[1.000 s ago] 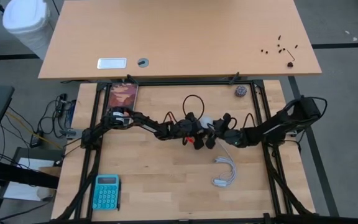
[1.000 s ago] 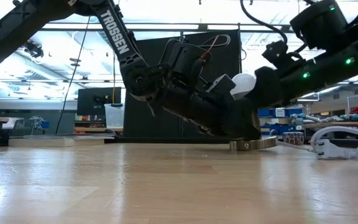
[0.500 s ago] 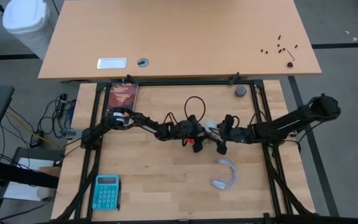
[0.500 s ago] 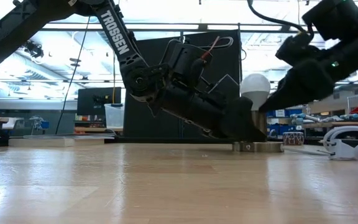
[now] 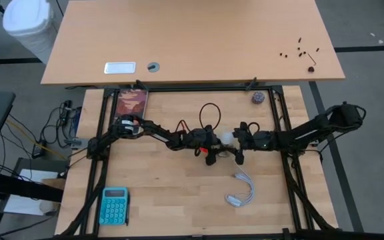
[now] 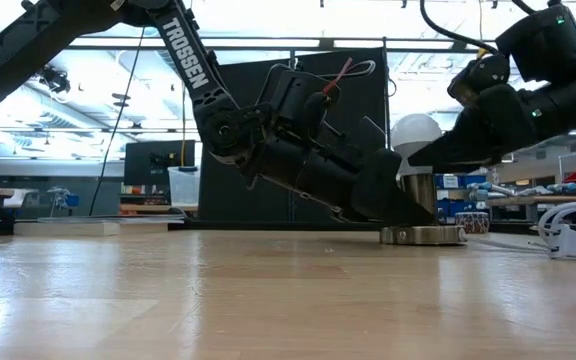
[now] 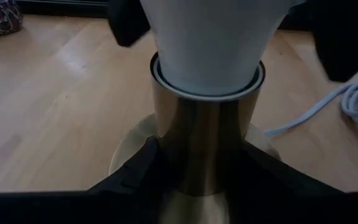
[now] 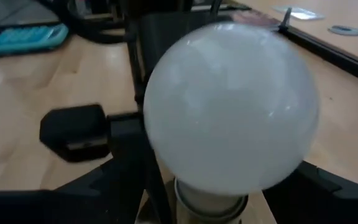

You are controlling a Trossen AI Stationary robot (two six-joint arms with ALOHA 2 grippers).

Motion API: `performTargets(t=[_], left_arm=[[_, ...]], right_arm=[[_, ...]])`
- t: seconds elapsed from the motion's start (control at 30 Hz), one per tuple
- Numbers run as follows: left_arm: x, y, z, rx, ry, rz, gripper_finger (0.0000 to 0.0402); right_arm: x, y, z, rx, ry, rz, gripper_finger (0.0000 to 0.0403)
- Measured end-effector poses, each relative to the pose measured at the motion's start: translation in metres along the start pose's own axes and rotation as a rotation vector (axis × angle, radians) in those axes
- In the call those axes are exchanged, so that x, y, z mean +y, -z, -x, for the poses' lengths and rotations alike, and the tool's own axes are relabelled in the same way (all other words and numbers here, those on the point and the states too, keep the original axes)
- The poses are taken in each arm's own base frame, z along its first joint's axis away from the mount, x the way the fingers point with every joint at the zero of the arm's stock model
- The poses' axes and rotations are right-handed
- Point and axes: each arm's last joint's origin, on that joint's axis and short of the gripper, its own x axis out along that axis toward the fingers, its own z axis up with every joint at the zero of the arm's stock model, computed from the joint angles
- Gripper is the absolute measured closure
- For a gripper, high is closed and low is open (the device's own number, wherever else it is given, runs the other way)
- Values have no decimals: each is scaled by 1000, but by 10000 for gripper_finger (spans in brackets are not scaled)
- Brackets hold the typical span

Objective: Screw lightbulb
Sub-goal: Insert the white lightbulb into the lamp

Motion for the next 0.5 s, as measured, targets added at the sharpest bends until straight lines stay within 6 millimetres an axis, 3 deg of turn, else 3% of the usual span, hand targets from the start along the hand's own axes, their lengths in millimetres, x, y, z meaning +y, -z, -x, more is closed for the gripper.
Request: performTargets(t=[0.17, 0.5], left_arm=[[0, 0, 0, -5, -6, 49, 223], [0, -2, 0, -15, -121, 78, 223]], right_arm=[[-4, -5, -2, -60, 30, -88, 124], [-7, 0, -4, -29, 87, -105, 252]])
